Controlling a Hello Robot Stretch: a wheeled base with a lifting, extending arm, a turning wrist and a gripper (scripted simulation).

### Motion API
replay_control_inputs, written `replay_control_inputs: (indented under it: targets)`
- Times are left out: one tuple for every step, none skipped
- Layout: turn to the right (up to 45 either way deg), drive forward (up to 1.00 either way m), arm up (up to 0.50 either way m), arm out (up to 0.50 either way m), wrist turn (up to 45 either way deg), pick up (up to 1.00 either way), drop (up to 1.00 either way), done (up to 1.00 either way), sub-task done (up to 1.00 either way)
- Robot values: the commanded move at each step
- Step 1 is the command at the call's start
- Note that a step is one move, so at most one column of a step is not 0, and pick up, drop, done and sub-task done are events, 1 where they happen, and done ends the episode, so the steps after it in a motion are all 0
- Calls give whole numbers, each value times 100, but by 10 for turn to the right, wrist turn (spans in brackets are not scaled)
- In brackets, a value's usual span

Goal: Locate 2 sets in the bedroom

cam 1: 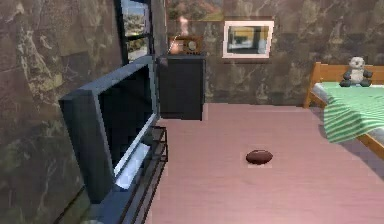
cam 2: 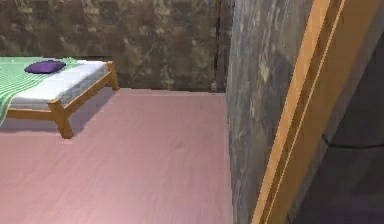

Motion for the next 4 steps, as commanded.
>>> replay_control_inputs:
  targets:
    - [30, 0, 0, 0, 0, 0, 0, 0, 0]
    - [0, 100, 0, 0, 0, 0, 0, 0, 0]
    - [0, 100, 0, 0, 0, 0, 0, 0, 0]
    - [-30, 0, 0, 0, 0, 0, 0, 0, 0]
